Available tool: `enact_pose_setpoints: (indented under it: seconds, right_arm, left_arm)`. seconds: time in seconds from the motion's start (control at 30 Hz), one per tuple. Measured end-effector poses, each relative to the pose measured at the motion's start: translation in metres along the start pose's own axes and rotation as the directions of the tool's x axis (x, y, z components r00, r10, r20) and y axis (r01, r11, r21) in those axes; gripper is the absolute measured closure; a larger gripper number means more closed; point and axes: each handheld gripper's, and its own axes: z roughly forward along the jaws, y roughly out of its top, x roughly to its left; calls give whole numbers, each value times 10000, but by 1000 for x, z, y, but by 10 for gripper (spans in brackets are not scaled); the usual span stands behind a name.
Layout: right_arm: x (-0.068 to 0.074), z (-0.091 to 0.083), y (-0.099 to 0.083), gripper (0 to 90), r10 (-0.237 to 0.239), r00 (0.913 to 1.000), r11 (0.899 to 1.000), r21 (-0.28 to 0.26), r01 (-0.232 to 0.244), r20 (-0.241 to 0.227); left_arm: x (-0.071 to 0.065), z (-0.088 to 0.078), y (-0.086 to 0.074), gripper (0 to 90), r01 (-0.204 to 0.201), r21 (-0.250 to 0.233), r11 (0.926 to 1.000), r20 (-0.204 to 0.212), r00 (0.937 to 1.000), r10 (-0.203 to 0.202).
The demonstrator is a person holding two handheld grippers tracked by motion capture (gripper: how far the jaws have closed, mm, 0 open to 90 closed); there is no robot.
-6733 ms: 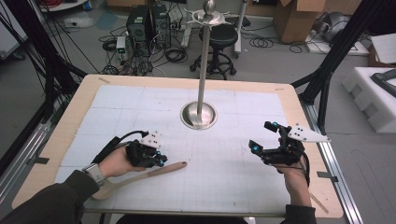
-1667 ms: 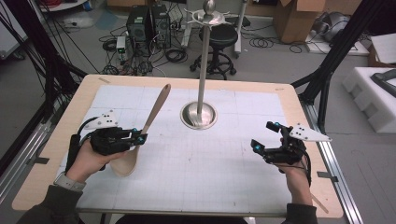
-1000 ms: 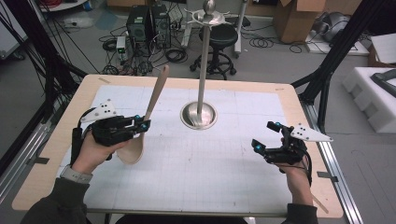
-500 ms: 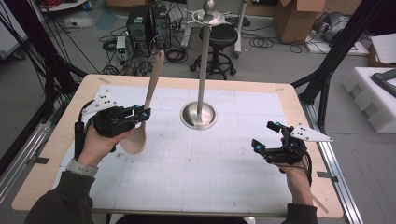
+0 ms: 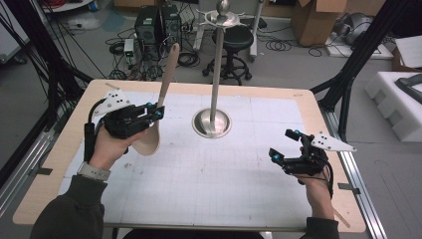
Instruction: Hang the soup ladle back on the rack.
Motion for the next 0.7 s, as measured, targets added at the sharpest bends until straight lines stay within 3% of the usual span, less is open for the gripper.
enact_pose_setpoints:
  seconds: [0.1, 0.7]
  right_arm:
    - [0, 0, 0, 12, 19, 10000, 10000, -21, -19, 0]
    - [1, -3, 2, 12, -15, 10000, 9998, -188, 14, -50]
  left_arm:
    - [0, 2, 3, 780, 16, -175, 9998, 83, 10000, -15]
    - [13, 23, 28, 780, -249, 89, 9996, 22, 9997, 249]
